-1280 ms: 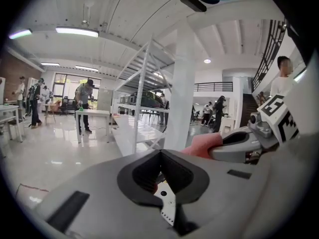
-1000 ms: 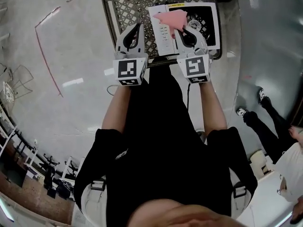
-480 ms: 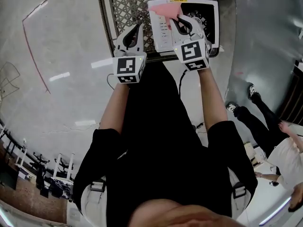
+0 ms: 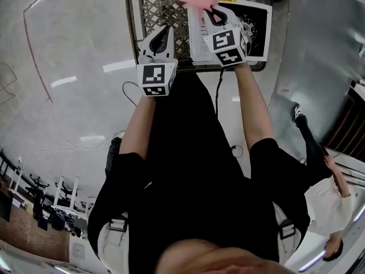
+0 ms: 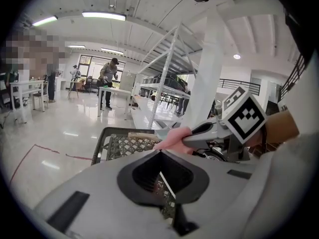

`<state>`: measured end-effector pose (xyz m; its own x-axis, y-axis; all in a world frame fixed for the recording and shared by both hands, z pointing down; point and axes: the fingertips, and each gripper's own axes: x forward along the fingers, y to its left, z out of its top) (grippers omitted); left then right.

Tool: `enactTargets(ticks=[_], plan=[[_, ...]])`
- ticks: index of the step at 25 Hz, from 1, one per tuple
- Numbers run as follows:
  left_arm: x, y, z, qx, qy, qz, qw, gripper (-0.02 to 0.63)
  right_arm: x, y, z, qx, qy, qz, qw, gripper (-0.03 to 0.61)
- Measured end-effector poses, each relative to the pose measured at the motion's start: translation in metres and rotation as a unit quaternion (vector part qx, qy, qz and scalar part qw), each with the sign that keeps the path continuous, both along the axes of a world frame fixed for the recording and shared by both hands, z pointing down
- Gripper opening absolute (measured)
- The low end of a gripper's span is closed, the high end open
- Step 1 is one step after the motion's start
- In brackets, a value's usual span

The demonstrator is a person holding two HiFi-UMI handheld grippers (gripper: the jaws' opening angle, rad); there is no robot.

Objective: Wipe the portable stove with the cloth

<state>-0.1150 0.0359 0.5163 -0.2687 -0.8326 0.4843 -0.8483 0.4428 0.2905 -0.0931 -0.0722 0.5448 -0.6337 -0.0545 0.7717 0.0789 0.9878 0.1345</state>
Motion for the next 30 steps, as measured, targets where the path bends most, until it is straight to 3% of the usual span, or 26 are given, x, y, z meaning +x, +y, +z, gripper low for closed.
enactTargets(ticks=[20,30], plan=[[-0.006,0.012,0.023,-0.011,0.026,0.003,0.9996,-0.002,-0.024,0.006,0.062,0.026,0.08,-0.005,0.996,0.009],[-0.009,0.011,0.025,-0.009,0.028,0.015,0.9995,-0.002,-0.022,0.007,0.065,0.021,0.085,0.012,0.996,0.009]])
